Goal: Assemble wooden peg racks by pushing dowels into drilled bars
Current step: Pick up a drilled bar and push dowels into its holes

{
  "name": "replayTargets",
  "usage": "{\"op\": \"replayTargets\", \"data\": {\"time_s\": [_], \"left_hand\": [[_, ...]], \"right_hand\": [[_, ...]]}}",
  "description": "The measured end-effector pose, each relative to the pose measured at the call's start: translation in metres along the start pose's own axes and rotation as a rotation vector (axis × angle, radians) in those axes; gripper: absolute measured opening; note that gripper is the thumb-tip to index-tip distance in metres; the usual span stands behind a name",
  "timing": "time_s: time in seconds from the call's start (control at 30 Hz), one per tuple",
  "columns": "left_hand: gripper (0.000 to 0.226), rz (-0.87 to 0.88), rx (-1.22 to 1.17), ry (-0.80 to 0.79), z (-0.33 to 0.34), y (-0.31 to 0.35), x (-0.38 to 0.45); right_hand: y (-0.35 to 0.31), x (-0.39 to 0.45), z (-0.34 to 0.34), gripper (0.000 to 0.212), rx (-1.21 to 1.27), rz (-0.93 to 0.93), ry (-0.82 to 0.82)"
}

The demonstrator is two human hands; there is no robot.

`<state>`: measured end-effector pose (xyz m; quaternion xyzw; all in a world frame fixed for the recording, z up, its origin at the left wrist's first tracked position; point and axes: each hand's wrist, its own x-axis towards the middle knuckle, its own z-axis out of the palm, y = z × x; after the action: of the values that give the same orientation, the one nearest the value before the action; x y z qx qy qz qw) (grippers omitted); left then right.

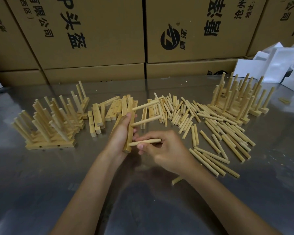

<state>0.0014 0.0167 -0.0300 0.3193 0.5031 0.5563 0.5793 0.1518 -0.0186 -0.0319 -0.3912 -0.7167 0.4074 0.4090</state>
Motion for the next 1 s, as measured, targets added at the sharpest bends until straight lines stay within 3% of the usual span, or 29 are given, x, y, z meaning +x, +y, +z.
{"op": "replayTargets", "data": {"time_s": [0.3,0.5,0.63,0.8,0.9,1.0], "left_hand": [[0.041,0.111,-0.008,0.032,0.002,-0.003,0.005],[0.041,0.062,-0.177,0.078,0.006,-0.007,0.006],[0.036,0.068,-0.273,0.105,0.01,-0.009,0.005],[0.038,0.128,-0.352,0.002,0.011,-0.009,0.004],[0.047,0.099,-0.319,-0.041,0.005,-0.01,0.006],[0.044,0.028,-0.247,-0.025,0.0,-0.016,0.012]], "right_hand": [[0.004,0.002,0.007,0.009,0.162,0.039,0.032],[0.0,0.008,0.004,0.026,0.538,0.227,0.01],[0.008,0.006,0.019,0.036,0.123,0.305,0.042],[0.013,0.01,0.016,0.012,0.088,0.244,0.192],[0.013,0.013,-0.001,0.011,-0.028,0.198,0.278],[0.008,0.012,-0.011,0.012,-0.115,0.122,0.26]]}}
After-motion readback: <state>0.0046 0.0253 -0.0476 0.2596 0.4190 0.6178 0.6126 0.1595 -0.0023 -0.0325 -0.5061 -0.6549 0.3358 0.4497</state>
